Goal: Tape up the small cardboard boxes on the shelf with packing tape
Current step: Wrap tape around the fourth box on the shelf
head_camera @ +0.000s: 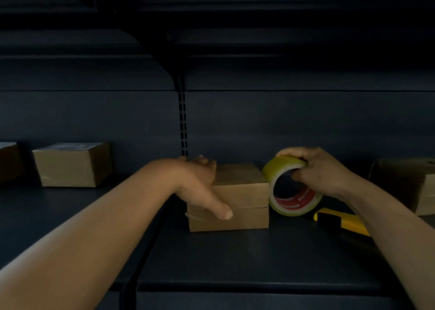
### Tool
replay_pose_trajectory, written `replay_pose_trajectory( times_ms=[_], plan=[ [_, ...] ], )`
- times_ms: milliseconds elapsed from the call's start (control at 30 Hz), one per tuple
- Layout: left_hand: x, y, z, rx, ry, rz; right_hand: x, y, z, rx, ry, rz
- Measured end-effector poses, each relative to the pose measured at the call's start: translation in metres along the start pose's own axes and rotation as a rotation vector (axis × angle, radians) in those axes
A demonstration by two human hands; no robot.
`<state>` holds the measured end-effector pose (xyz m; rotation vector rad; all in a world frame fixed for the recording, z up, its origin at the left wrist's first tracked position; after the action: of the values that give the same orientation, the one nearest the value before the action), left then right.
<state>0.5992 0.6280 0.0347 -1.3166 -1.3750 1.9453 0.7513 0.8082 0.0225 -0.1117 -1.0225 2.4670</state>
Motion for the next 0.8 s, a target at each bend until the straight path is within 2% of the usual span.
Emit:
replay_pose_trajectory(
  times_ms=[200, 367, 467, 533, 567, 800],
  plan=[
    [0.014, -0.013, -0.051, 0.039, 0.151, -0.081, 0.001, 0.0, 0.001, -0.058, -0.003, -0.012],
    [0.029, -0.015, -0.056, 0.031, 0.212, -0.134, -0.002, -0.001, 0.0, -0.146, 0.008, -0.04],
    [0.029, -0.012, -0.048, 0.025, 0.199, -0.128, -0.006, -0.004, 0.009, -0.466, 0.034, -0.048],
    [0.029, -0.011, -0.041, 0.012, 0.185, -0.102, -0.009, -0.003, 0.01, -0.738, 0.089, 0.004],
    [0.028, -0.01, -0.038, 0.005, 0.187, -0.091, -0.011, -0.003, 0.008, -0.779, 0.114, 0.03],
    [0.025, -0.009, -0.037, -0.052, 0.244, -0.089, -0.008, -0.007, 0.004, -0.604, 0.097, 0.088]
  ],
)
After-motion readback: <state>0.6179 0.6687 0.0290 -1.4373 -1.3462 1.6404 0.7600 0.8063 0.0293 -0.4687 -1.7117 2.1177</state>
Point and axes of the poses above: each hand's wrist, its own x-axis towards the middle knuckle, its own y-axis out of the palm, z = x × y, the point moved 2 cm from there along x, towards the middle knuckle, and after that the axes turned 12 degrees about z, right-handed, at the moved point
